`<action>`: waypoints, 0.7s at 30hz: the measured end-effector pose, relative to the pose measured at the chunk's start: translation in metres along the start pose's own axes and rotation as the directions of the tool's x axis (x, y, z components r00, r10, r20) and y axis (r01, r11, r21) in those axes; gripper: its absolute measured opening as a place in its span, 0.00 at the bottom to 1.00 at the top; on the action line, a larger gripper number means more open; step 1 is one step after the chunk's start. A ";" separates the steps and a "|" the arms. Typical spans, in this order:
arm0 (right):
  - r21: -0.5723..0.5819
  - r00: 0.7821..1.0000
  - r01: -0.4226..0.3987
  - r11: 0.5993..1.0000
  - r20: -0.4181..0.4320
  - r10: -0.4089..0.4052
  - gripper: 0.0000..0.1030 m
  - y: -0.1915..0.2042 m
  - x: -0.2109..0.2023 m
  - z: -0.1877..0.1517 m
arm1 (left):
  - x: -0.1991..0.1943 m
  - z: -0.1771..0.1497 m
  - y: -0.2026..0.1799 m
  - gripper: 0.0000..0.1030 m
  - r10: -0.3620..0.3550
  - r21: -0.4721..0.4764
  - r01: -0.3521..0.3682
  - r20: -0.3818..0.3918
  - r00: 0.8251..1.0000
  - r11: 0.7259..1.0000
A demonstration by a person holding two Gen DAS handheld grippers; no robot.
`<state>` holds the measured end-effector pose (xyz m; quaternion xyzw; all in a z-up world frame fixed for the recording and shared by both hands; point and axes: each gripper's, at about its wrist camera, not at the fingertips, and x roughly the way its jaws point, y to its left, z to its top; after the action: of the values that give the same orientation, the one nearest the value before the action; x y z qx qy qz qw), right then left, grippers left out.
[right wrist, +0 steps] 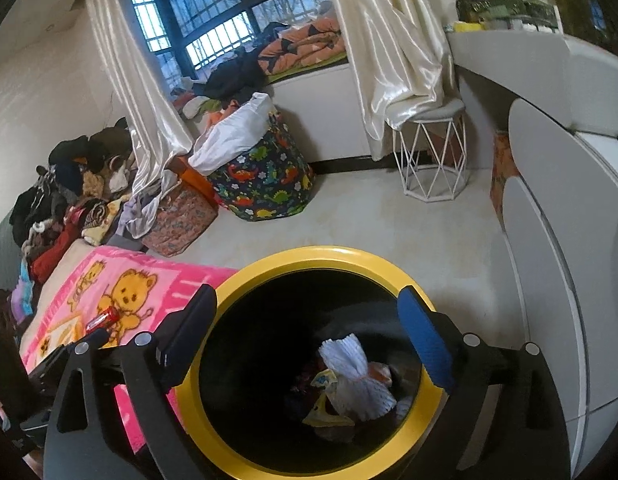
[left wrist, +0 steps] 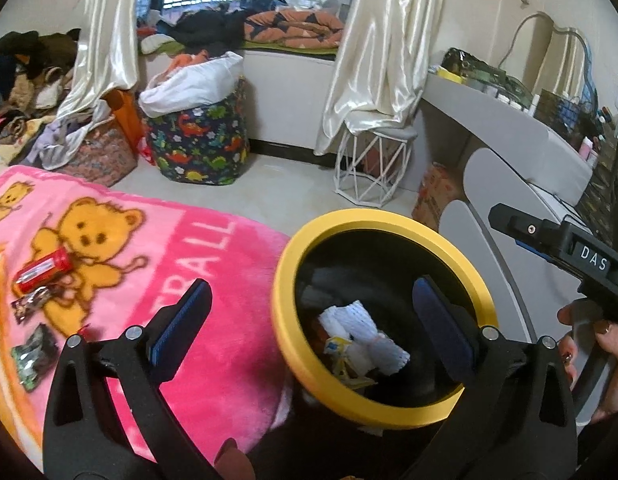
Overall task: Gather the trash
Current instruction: 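Move both open grippers back over the remaining trash on the blanket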
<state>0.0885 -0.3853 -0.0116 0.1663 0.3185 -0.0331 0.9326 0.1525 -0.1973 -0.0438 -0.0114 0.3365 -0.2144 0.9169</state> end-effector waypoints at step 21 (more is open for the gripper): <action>-0.132 0.996 -0.073 0.989 0.048 0.079 0.91 0.063 -0.015 -0.001 | -0.062 -0.009 0.042 0.90 0.134 -0.024 -0.132 0.130 0.982 0.991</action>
<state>0.0862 -0.3264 0.0146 0.1162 0.2885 0.0189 0.9502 0.1211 -0.1332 -0.0195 -0.0099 0.2772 -0.1487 0.9492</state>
